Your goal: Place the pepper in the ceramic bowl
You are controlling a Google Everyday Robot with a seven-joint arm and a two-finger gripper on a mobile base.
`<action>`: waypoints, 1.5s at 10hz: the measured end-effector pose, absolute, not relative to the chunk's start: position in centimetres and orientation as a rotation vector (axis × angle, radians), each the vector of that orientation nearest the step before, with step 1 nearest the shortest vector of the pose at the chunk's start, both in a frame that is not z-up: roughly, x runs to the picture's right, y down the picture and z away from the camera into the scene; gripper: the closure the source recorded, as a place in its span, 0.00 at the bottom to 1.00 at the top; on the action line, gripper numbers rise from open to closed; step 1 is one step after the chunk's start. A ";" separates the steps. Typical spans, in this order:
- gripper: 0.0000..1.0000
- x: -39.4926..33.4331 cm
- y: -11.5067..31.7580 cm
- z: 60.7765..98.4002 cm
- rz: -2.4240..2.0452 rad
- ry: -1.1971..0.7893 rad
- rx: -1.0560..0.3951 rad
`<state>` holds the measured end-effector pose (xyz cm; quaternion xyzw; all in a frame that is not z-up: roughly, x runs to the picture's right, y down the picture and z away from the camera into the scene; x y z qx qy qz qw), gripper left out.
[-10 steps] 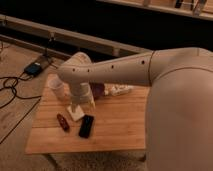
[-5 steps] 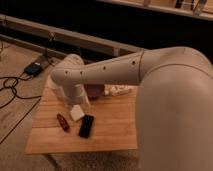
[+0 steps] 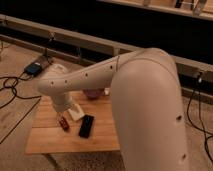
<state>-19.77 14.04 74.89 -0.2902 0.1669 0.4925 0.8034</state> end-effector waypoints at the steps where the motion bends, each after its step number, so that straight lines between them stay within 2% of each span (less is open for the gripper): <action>1: 0.35 -20.2 14.5 76.0 1.043 0.352 -0.628; 5: 0.35 -22.0 16.8 79.5 0.985 0.355 -0.668; 15: 0.35 -24.9 20.0 83.2 0.889 0.412 -0.729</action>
